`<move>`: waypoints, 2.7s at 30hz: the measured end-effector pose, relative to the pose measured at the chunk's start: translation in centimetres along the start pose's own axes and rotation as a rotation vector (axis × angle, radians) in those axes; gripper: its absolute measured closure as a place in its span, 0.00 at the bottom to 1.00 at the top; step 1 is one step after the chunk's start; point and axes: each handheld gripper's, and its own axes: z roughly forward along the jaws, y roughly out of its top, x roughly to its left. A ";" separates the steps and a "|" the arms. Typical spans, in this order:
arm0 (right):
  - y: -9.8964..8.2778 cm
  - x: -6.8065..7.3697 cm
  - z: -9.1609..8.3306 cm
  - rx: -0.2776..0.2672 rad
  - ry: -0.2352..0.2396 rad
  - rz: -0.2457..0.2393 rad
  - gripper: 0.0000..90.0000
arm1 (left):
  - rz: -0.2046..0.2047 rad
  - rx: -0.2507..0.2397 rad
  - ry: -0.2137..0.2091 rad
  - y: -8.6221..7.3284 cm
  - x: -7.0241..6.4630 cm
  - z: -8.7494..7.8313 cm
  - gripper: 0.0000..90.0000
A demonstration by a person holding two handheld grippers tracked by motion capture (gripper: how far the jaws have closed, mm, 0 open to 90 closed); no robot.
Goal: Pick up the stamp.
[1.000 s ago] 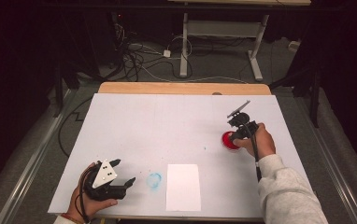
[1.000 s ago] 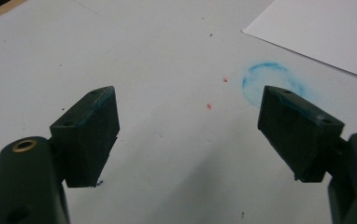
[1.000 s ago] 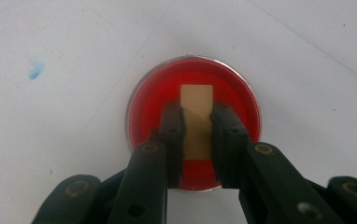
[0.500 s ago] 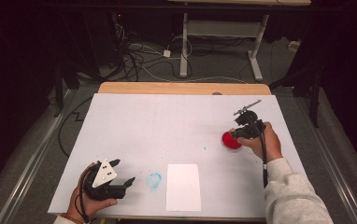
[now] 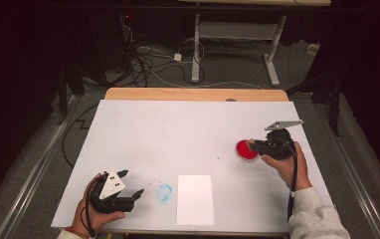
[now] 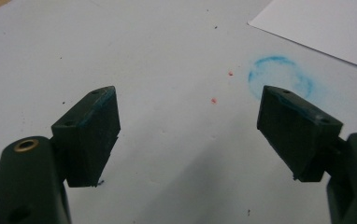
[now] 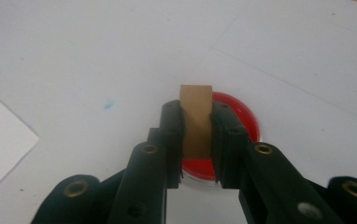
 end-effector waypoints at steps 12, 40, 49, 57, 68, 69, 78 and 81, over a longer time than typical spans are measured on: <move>-1.2 1.7 -1.6 -0.102 0.213 -0.011 0.85 | 0.008 -0.001 0.008 0.0 -0.1 -0.1 0.23; -0.1 7.1 -2.2 -0.075 0.216 -0.206 0.85 | 0.015 -0.011 -0.004 -0.2 0.1 -0.1 0.23; 0.1 8.1 -1.4 -0.046 0.205 -0.249 0.85 | 0.008 -0.013 0.006 -0.5 0.3 -0.2 0.22; 0.0 8.2 -0.8 -0.027 0.209 -0.254 0.85 | 0.019 -0.006 -0.004 -0.5 0.2 -0.1 0.22; 0.2 8.5 -1.0 -0.028 0.212 -0.268 0.85 | 0.015 0.003 -0.010 -0.8 0.3 -0.1 0.22; 0.2 8.5 -1.0 -0.029 0.214 -0.271 0.85 | 0.016 0.003 -0.011 -0.8 0.3 -0.1 0.22; 0.3 8.8 -1.0 -0.026 0.216 -0.280 0.85 | 0.015 0.007 -0.011 -0.9 0.3 -0.1 0.22; 0.3 8.9 -1.1 -0.023 0.218 -0.286 0.85 | 0.018 0.012 -0.013 -0.9 0.2 0.0 0.22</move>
